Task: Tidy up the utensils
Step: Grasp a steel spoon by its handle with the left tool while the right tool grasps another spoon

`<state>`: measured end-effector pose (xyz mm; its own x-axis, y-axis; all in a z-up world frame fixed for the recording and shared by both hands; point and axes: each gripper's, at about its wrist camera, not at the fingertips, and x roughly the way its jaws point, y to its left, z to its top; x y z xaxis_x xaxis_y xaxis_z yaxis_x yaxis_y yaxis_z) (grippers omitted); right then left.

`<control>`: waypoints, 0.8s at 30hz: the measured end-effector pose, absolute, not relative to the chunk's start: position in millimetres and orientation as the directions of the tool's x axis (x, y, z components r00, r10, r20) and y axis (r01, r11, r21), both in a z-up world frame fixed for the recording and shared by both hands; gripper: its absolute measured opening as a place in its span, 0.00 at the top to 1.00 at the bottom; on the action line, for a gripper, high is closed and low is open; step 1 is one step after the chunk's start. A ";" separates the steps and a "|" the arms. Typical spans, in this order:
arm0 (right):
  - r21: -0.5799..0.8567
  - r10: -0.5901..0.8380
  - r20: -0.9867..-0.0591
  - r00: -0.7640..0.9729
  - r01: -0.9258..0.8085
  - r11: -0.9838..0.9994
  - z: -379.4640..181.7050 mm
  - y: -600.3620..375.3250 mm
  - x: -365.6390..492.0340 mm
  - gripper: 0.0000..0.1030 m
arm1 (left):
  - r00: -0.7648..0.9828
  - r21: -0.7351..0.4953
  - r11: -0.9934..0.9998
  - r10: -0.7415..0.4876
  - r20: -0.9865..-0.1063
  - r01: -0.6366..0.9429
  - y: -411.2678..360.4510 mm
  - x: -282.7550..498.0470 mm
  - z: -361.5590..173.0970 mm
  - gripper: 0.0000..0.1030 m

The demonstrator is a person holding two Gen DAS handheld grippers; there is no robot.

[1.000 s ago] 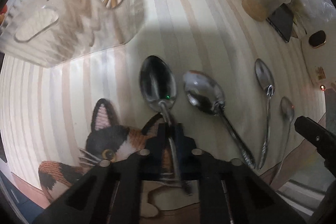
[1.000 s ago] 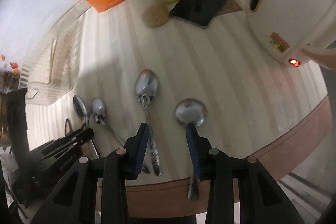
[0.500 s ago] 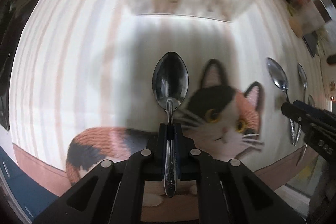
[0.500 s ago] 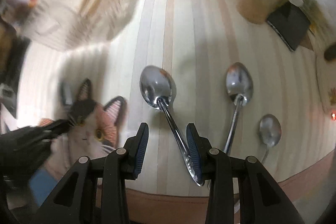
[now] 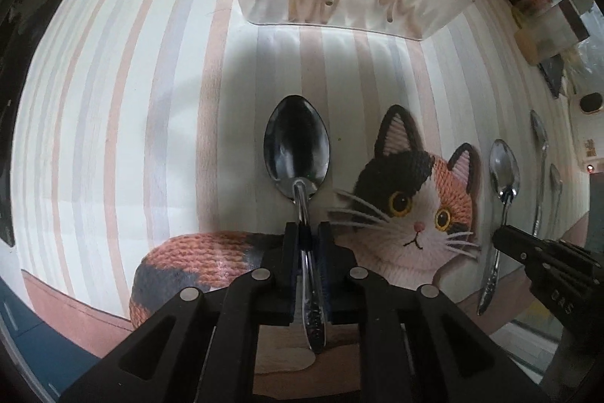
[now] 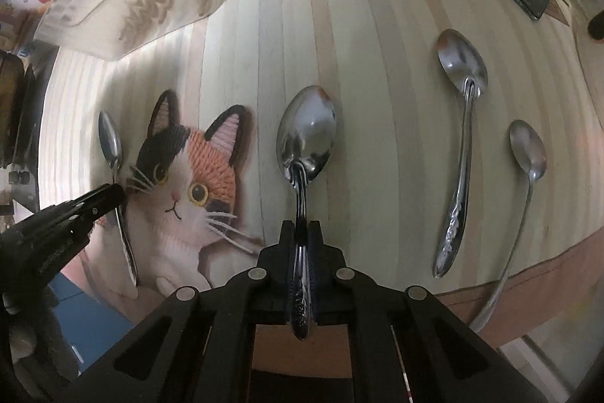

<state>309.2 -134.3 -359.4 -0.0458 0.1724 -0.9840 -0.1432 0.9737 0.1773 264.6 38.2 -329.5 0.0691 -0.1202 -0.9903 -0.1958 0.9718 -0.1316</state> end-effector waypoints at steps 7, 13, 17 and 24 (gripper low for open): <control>0.178 0.175 -0.984 -0.035 -0.112 0.978 -357.9 -132.1 318.7 0.93 | 0.076 -0.235 0.954 -0.224 -0.972 -0.187 74.4 260.4 -335.4 0.90; 0.160 0.159 -0.987 -0.017 -0.121 0.980 -357.8 -124.8 329.3 0.93 | 0.090 -0.173 0.966 -0.158 -0.983 -0.193 58.1 269.0 -333.1 0.93; 0.148 0.151 -0.989 0.009 -0.122 0.981 -356.4 -117.8 330.8 0.94 | 0.099 -0.137 0.974 -0.120 -0.988 -0.180 49.3 272.9 -330.2 0.96; 0.199 0.205 -0.978 0.046 -0.103 0.975 -337.6 -120.3 319.7 0.98 | 0.146 -0.162 0.963 -0.132 -0.980 -0.216 63.0 270.5 -309.2 1.00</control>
